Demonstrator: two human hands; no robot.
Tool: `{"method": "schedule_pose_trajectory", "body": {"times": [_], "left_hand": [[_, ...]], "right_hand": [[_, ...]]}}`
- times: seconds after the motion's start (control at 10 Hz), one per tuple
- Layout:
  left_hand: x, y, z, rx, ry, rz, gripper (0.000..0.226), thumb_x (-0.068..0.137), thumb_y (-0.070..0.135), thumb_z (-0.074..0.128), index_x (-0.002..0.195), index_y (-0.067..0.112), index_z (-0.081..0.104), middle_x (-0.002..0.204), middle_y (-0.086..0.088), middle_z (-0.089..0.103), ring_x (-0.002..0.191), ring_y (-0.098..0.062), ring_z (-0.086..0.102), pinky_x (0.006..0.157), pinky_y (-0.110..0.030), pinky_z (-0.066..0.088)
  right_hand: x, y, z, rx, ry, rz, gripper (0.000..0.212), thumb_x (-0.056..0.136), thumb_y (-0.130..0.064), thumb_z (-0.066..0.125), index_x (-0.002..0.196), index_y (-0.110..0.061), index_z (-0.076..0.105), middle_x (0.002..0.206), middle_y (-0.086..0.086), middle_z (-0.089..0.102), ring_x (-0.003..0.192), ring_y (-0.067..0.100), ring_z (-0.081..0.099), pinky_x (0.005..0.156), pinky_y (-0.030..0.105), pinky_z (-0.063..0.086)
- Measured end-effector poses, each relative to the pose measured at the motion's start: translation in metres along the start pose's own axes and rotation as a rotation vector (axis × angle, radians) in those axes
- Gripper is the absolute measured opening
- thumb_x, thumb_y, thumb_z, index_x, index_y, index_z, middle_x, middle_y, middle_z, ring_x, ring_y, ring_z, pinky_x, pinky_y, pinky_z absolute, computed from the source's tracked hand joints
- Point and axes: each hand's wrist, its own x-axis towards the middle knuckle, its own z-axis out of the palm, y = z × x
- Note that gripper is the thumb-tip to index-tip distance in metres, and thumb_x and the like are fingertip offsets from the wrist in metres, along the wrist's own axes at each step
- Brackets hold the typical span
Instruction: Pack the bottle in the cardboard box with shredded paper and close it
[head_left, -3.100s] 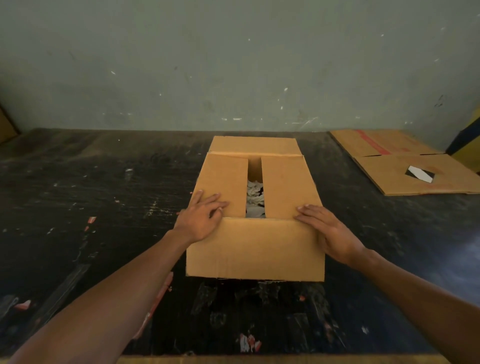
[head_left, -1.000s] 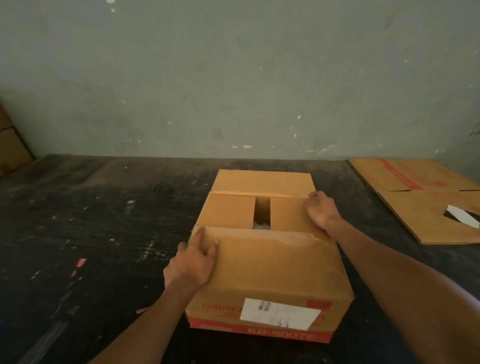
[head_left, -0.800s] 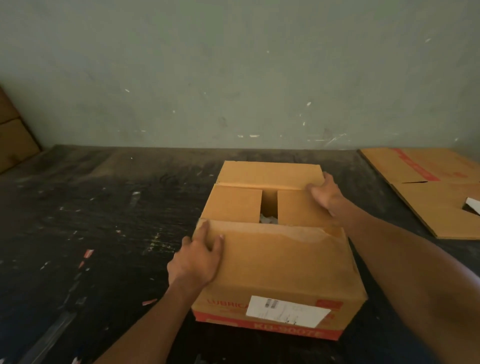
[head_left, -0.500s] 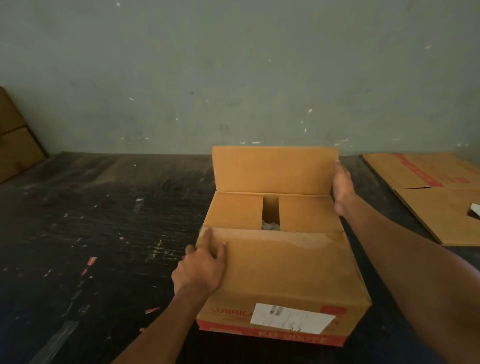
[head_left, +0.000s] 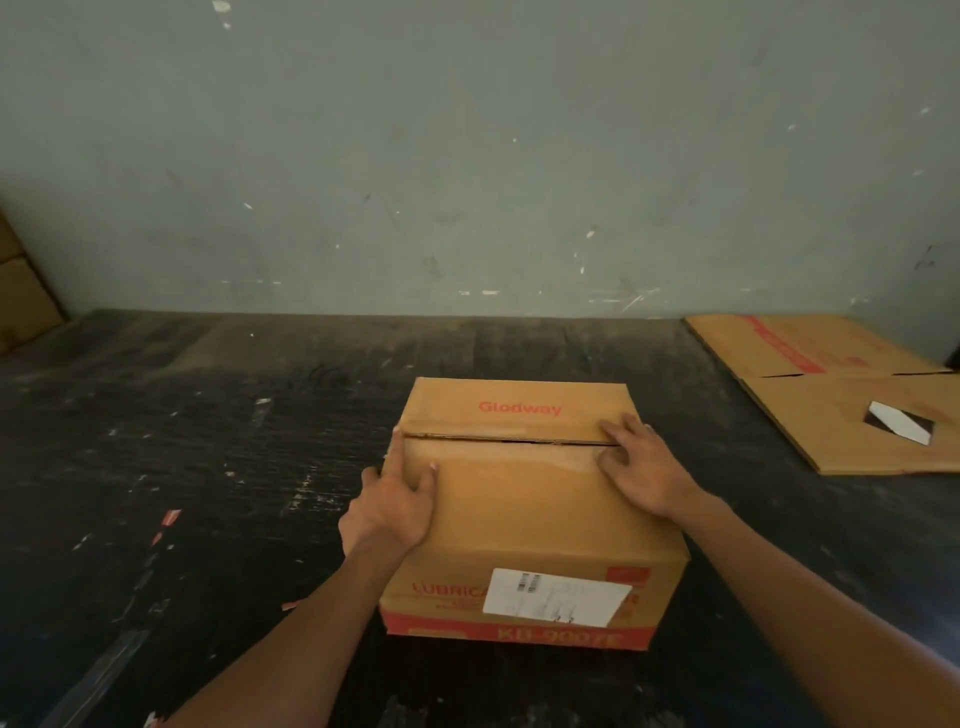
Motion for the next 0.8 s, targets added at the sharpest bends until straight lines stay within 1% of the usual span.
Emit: {"method": "schedule_pose_trajectory", "body": {"times": [0.1, 0.2, 0.3, 0.4, 0.5, 0.6, 0.7, 0.8], "left_hand": [[0.000, -0.001, -0.002, 0.012, -0.016, 0.009, 0.067, 0.093, 0.069, 0.020, 0.152, 0.045, -0.001, 0.151, -0.014, 0.037, 0.121, -0.038, 0.053, 0.094, -0.050, 0.045], [0.002, -0.002, -0.002, 0.024, -0.050, 0.009, 0.066, 0.093, 0.068, 0.020, 0.153, 0.042, 0.006, 0.152, -0.015, 0.035, 0.124, -0.039, 0.051, 0.098, -0.051, 0.044], [0.008, -0.001, -0.005, 0.016, -0.099, 0.003, 0.066, 0.095, 0.066, 0.023, 0.153, 0.040, 0.006, 0.152, -0.017, 0.033, 0.126, -0.040, 0.049, 0.100, -0.051, 0.041], [0.012, -0.002, -0.011, -0.077, -0.180, 0.038, 0.063, 0.099, 0.057, 0.030, 0.153, 0.036, 0.006, 0.150, -0.020, 0.035, 0.130, -0.041, 0.044, 0.106, -0.052, 0.035], [0.022, -0.008, -0.022, -0.152, -0.228, 0.089, 0.064, 0.100, 0.045, 0.038, 0.155, 0.032, 0.008, 0.152, -0.019, 0.035, 0.135, -0.040, 0.039, 0.112, -0.050, 0.031], [0.020, -0.012, -0.034, -0.051, -0.160, 0.177, 0.059, 0.097, 0.034, 0.043, 0.152, 0.026, 0.023, 0.150, -0.017, 0.036, 0.135, -0.039, 0.038, 0.111, -0.051, 0.034], [0.008, -0.011, -0.056, -0.099, 0.012, 0.283, 0.051, 0.095, 0.029, 0.050, 0.145, 0.026, 0.039, 0.149, -0.008, 0.037, 0.133, -0.033, 0.041, 0.108, -0.053, 0.038], [-0.031, -0.029, -0.058, -0.269, 0.119, 0.413, 0.037, 0.096, 0.023, 0.053, 0.133, 0.027, 0.053, 0.140, 0.001, 0.049, 0.130, -0.020, 0.045, 0.107, -0.043, 0.041]], "right_hand": [[-0.009, -0.007, 0.007, -0.169, -0.055, 0.039, 0.062, 0.097, -0.060, 0.023, 0.153, -0.038, 0.005, 0.163, 0.000, -0.010, 0.149, 0.030, -0.008, 0.117, 0.056, 0.006], [-0.016, -0.014, 0.008, -0.240, -0.057, 0.084, 0.063, 0.096, -0.063, 0.015, 0.152, -0.039, -0.001, 0.163, 0.000, -0.013, 0.149, 0.031, -0.010, 0.115, 0.060, 0.003], [-0.021, -0.022, 0.007, -0.257, -0.061, 0.138, 0.063, 0.096, -0.061, 0.013, 0.152, -0.039, -0.003, 0.163, 0.000, -0.014, 0.149, 0.031, -0.011, 0.116, 0.062, 0.001], [-0.029, -0.034, 0.009, -0.247, -0.045, 0.186, 0.060, 0.098, -0.057, 0.015, 0.152, -0.038, 0.000, 0.163, 0.003, -0.012, 0.148, 0.033, -0.011, 0.115, 0.064, 0.001], [-0.034, -0.045, 0.008, -0.248, 0.013, 0.202, 0.057, 0.100, -0.050, 0.020, 0.153, -0.034, 0.008, 0.163, 0.007, -0.004, 0.148, 0.036, -0.008, 0.115, 0.065, 0.001], [-0.041, -0.056, 0.005, -0.246, 0.055, 0.178, 0.055, 0.100, -0.045, 0.026, 0.152, -0.034, 0.011, 0.163, 0.008, -0.001, 0.148, 0.036, -0.007, 0.115, 0.065, 0.000], [-0.052, -0.066, -0.002, -0.213, 0.110, 0.121, 0.058, 0.098, -0.045, 0.032, 0.151, -0.036, 0.010, 0.163, 0.008, 0.001, 0.148, 0.035, -0.007, 0.115, 0.065, -0.001], [-0.092, -0.075, 0.010, -0.195, 0.236, 0.000, 0.061, 0.097, -0.046, 0.038, 0.152, -0.035, 0.013, 0.163, 0.006, 0.002, 0.149, 0.032, -0.007, 0.117, 0.061, 0.001]]}}
